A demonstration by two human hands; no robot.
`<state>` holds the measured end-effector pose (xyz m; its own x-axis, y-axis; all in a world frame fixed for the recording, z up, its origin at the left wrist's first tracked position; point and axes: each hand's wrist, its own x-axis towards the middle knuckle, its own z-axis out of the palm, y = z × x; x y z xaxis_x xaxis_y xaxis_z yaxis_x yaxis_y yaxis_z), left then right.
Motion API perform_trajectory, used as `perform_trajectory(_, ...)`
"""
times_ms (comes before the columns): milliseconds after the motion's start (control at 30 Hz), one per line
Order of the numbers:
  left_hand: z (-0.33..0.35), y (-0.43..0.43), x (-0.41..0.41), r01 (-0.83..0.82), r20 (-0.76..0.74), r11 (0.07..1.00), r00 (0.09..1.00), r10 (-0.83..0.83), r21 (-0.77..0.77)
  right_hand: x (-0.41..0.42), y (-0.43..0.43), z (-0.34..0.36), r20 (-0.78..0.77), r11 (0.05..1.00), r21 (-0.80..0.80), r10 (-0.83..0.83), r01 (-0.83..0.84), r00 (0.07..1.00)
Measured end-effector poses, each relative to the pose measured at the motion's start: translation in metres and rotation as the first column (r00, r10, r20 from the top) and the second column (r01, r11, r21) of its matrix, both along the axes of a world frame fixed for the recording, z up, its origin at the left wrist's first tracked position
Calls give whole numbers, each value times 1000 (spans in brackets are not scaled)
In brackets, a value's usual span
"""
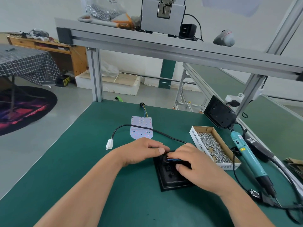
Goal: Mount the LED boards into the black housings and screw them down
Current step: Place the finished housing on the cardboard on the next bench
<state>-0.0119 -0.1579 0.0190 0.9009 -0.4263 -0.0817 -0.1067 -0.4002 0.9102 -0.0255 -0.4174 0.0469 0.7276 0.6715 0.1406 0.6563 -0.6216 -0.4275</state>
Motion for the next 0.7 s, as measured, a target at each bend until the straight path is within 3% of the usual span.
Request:
perform_trajectory(133, -2, -2, 1, -250, 9, 936, 966, 260, -249, 1, -6, 5, 11, 999, -25, -28, 29, 1000)
perform_trajectory(200, -1, -4, 1, -430, 109, 864, 876, 469, -262, 2, -12, 8, -37, 996, -85, -33, 30, 999)
perform_trajectory(267, 0, 0, 4, -619, 375, 783, 711, 595, -68, 1, -16, 7, -52, 982, -188, -28, 18, 998)
perform_trajectory(333, 0, 11, 7, -795, 630, 591, 530, 567, 138, 1, -13, 2, -1, 957, -290, -13, 13, 1000)
perform_trajectory(367, 0, 17, 10, -850, 674, 479, 486, 556, 218, 2, -12, 0, 7, 948, -317, -13, 14, 1000)
perform_trajectory(433, -3, 27, 11, -858, 649, 322, 514, 561, 401, 4, -10, -4, -1, 947, -321, -29, 27, 1000)
perform_trajectory(533, -12, 32, 11, -792, 552, 300, 593, 586, 532, 7, -14, -7, 31, 958, -286, -26, 34, 999)
perform_trajectory(600, -12, 34, 12, -800, 540, 332, 588, 602, 500, 8, -15, -8, 36, 970, -241, -27, 35, 999)
perform_trajectory(700, -9, 35, 13, -863, 516, 368, 502, 694, 345, 11, -18, -7, -14, 993, -79, -86, 85, 996)
